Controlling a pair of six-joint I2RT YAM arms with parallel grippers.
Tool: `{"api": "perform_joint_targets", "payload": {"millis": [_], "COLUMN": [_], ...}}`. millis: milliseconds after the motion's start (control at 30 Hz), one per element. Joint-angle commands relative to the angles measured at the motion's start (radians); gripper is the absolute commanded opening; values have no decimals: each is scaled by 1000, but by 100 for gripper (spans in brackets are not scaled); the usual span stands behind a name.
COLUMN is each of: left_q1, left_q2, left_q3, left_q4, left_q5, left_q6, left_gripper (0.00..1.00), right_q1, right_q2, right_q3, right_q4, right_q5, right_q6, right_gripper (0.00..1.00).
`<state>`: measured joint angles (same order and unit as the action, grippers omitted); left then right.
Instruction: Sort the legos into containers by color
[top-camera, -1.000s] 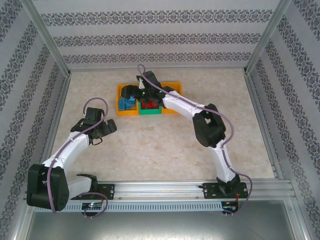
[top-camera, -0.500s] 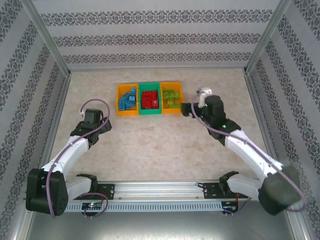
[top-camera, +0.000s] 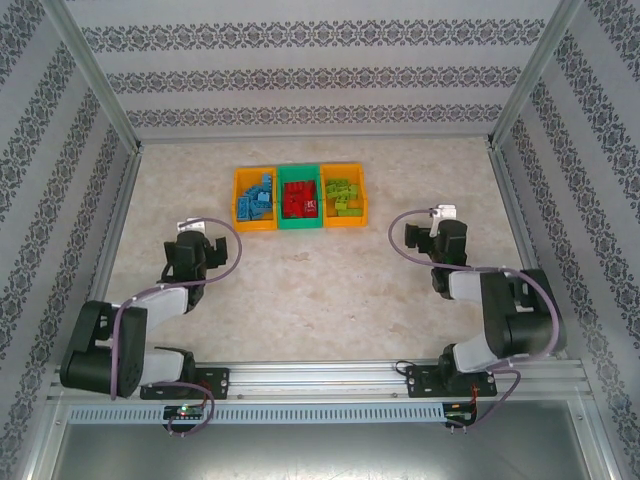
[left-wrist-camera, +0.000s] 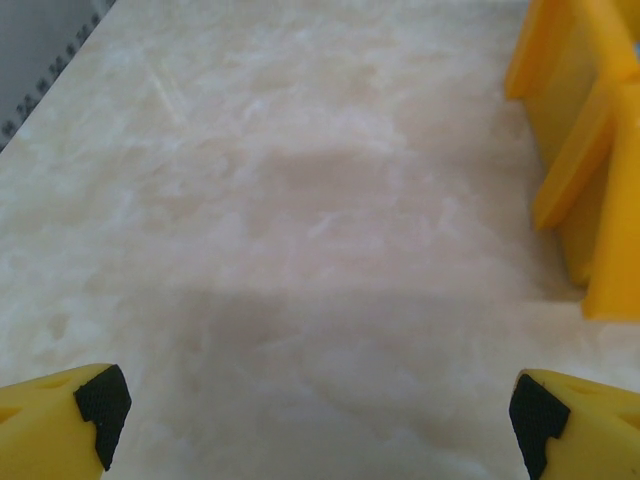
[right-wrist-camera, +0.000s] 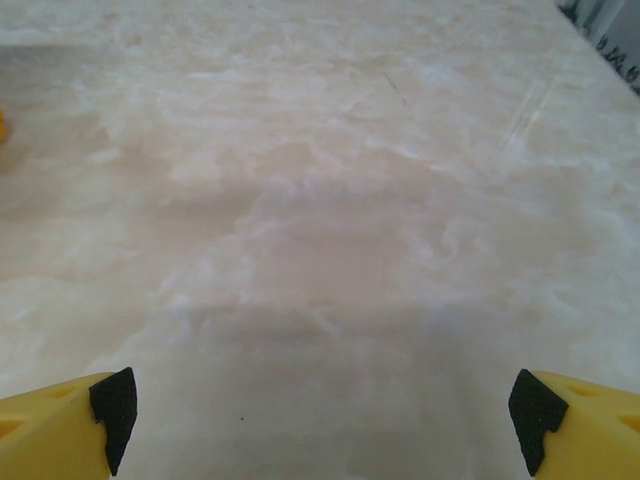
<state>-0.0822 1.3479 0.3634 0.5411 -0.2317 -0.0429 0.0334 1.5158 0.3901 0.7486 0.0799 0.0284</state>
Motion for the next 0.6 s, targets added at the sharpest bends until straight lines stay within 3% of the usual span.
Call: {"api": "perform_joint_targets", "payload": {"millis": [0,67,567], "left_q1": [17,20,55], "left_q2": [83,193,213], "left_q3": [32,28,35], "left_q4": [211,347,317], "left_q5": [69,81,124], "left_q6": [50,56,24], "left_gripper": [99,99,99], "right_q1": [-13,-12,-14], "right_q2": [0,-16,-12], "right_q3": [-9,-1,-2], "right_q4": [165,122,132], "right_q5": [-46,-46,-48], "right_q6": [-3,-8,-7], "right_gripper": [98,98,98]}}
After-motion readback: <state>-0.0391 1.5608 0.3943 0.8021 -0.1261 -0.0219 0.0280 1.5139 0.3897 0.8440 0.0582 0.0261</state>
